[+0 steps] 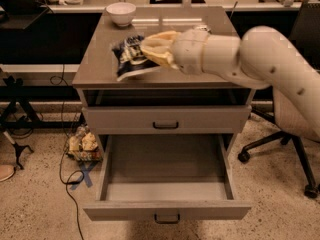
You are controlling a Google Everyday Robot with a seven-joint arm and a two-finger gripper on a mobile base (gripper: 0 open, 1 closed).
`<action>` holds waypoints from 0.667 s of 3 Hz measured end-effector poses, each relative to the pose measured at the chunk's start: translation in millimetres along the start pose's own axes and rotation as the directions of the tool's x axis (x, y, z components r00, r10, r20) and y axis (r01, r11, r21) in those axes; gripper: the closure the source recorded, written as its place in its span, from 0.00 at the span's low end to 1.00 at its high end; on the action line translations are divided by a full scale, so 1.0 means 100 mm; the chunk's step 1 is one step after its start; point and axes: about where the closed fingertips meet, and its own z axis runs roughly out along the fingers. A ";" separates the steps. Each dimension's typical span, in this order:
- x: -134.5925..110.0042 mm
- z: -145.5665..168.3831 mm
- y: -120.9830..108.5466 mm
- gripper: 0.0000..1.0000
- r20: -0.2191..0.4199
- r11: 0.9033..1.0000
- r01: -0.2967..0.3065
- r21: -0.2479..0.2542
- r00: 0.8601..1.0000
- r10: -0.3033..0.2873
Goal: Place blue chip bag into middle drawer
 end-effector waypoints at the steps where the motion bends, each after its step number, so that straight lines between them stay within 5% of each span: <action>1: 0.09 -0.38 0.00 1.00 -0.023 0.999 0.001 0.052 1.000 0.000; 2: 0.09 -0.38 0.00 1.00 -0.023 0.999 0.001 0.051 1.000 0.000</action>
Offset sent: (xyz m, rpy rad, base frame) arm -0.0150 -0.0319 -0.0041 0.0002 -0.0084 -0.0473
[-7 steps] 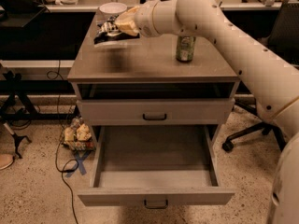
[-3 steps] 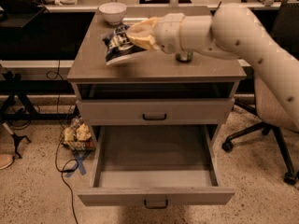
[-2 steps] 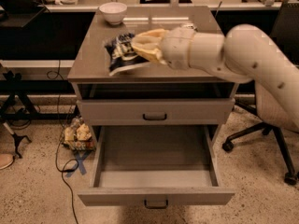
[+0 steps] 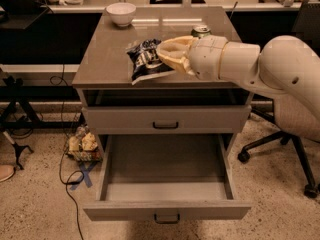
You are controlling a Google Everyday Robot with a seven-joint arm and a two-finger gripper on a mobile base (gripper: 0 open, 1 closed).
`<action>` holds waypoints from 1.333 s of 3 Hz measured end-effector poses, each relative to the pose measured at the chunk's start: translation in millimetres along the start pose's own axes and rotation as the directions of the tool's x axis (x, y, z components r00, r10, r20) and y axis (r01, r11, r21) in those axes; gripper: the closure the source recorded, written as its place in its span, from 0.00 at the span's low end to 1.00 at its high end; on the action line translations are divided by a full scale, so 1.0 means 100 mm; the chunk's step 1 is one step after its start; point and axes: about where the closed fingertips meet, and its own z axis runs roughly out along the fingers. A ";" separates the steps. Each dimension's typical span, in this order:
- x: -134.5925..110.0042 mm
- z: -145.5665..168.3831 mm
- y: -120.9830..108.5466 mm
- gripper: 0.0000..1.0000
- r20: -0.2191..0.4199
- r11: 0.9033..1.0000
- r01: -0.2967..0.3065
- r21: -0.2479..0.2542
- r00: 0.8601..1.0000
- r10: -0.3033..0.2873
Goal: Place blue chip bag into middle drawer
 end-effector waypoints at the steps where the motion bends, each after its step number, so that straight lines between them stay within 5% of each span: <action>1: -0.07 -0.25 0.05 1.00 -0.008 1.000 0.018 -0.022 1.000 -0.018; 2: -0.22 -0.69 0.19 1.00 -0.020 0.999 0.041 -0.008 0.999 -0.041; 3: -0.12 -1.11 0.38 1.00 -0.089 1.000 0.006 -0.011 0.996 -0.007; 4: 0.48 -1.31 0.70 1.00 -0.219 0.994 -0.097 -0.053 0.972 0.083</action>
Offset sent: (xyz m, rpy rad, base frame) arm -0.1100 -0.1090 0.0279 -0.0557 -0.0416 -0.0679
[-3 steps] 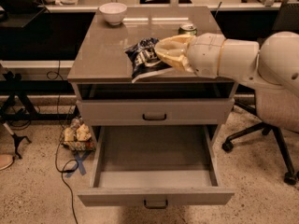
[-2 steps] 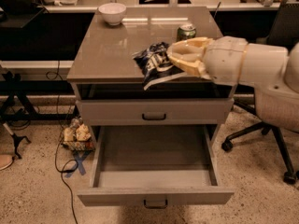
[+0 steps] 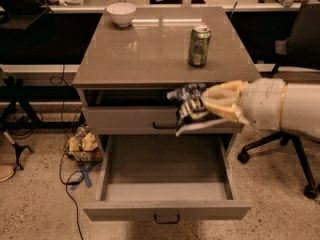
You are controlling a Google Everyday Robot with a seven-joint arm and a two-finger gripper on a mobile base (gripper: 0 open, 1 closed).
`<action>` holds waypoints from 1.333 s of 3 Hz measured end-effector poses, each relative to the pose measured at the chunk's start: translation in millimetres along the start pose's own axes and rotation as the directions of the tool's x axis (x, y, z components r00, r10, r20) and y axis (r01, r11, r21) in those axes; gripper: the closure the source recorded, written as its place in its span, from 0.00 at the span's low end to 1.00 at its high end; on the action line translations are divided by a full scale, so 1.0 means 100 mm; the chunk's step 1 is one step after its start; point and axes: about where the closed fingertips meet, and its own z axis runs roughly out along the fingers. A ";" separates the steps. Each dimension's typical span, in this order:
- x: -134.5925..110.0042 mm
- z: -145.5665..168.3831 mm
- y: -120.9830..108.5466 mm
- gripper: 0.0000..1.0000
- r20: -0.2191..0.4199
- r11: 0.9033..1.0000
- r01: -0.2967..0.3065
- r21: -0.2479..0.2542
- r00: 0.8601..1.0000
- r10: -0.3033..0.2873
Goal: Place blue chip bag into middle drawer
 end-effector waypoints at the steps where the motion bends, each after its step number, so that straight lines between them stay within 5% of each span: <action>1: 0.52 0.14 0.19 1.00 -0.078 0.995 -0.083 -0.055 0.994 0.079; 2: 0.52 0.14 0.19 1.00 -0.078 0.995 -0.083 -0.055 0.994 0.079; 4: 1.21 0.83 0.54 1.00 -0.105 0.968 -0.165 -0.188 0.983 0.147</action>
Offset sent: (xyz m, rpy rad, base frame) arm 0.0003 -0.0042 -0.0469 -0.0273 0.0985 -0.0008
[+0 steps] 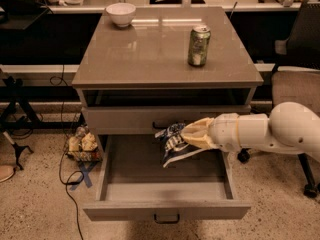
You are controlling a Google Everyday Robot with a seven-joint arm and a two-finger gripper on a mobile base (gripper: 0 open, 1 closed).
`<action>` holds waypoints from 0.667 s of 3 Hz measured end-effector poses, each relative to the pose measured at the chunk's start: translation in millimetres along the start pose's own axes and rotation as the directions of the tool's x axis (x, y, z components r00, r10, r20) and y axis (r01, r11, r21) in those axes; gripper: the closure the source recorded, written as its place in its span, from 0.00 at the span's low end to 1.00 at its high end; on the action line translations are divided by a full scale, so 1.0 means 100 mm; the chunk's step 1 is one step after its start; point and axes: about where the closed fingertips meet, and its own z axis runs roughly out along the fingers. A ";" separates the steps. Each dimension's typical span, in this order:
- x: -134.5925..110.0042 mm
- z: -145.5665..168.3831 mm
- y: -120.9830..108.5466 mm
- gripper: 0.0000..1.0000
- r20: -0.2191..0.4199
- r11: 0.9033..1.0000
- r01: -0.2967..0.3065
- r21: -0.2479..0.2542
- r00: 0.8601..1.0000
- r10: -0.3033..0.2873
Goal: Place blue chip bag into middle drawer
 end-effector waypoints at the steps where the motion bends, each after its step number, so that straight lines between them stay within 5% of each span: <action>1: 0.34 0.36 0.09 1.00 -0.039 0.998 -0.033 -0.047 0.999 0.032; 2: 0.72 0.69 0.18 0.82 -0.102 0.996 -0.067 -0.051 0.993 0.062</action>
Offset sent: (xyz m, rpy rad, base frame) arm 0.0132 0.0364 -0.1601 -0.1356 0.1622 -0.0424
